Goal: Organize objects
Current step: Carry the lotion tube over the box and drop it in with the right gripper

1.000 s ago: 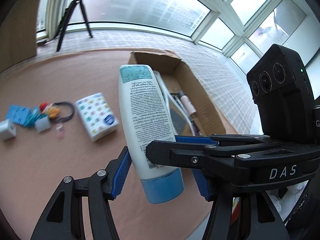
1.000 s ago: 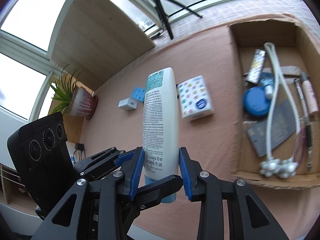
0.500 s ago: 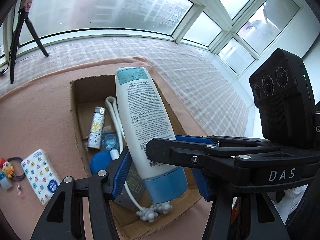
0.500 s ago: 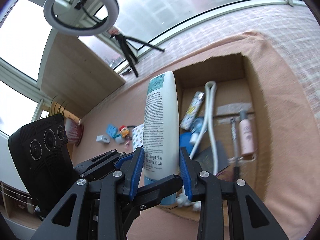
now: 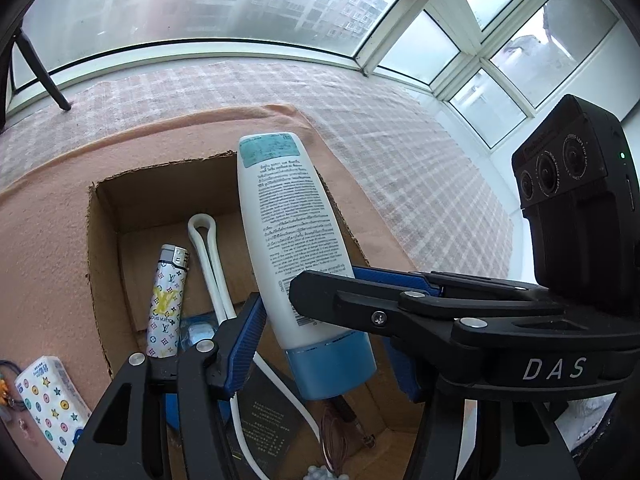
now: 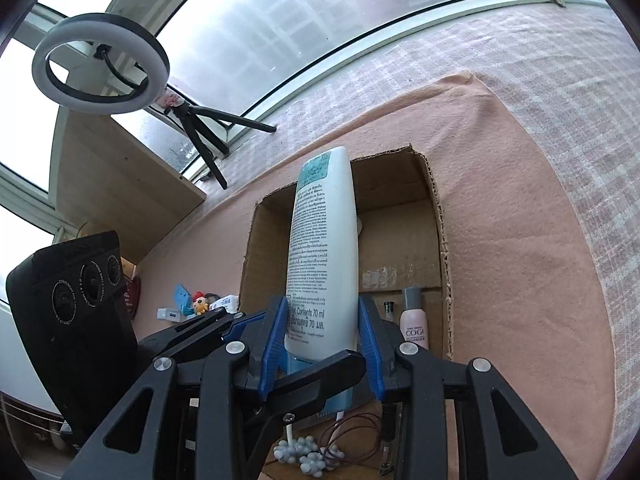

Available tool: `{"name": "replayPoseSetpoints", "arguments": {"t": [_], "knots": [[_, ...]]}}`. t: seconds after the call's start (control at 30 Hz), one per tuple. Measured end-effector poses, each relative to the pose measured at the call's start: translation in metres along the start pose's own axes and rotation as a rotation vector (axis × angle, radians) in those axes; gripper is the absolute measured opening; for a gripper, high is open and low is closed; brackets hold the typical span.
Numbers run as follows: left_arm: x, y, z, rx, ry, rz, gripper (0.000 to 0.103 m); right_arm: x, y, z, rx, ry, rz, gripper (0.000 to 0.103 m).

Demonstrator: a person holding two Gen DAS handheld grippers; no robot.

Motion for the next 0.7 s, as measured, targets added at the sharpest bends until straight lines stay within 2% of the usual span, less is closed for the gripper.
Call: {"name": "replayPoseSetpoints", "arguments": {"t": [0.1, 0.17, 0.23, 0.3, 0.7], "knots": [[0.001, -0.003, 0.005, -0.007, -0.015, -0.021, 0.065, 0.004, -0.005, -0.003, 0.011, 0.012, -0.018, 0.033], [0.0, -0.004, 0.01, -0.015, -0.033, -0.023, 0.068, 0.004, -0.007, -0.005, 0.01, 0.042, -0.033, 0.04], [-0.003, -0.006, 0.012, -0.014, -0.045, -0.026, 0.068, 0.002, -0.009, -0.004, -0.005, 0.081, -0.054, 0.052], [-0.009, -0.005, 0.012, -0.008, -0.048, -0.029, 0.068, 0.002, -0.009, -0.005, -0.011, 0.112, -0.064, 0.055], [-0.052, 0.012, 0.026, 0.004, -0.083, -0.062, 0.069, -0.005, 0.0, 0.006, 0.021, 0.104, -0.092, 0.055]]}}
Point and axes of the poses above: each gripper's, at about its wrist camera, not at the fingertips, and x roughly the way its jaws point, z to its left, y to its underside, the point moved 5 cm from there along x, roughly the way its jaws point, and after that the axes turned 5 degrees about -y, right-handed, at the moved point
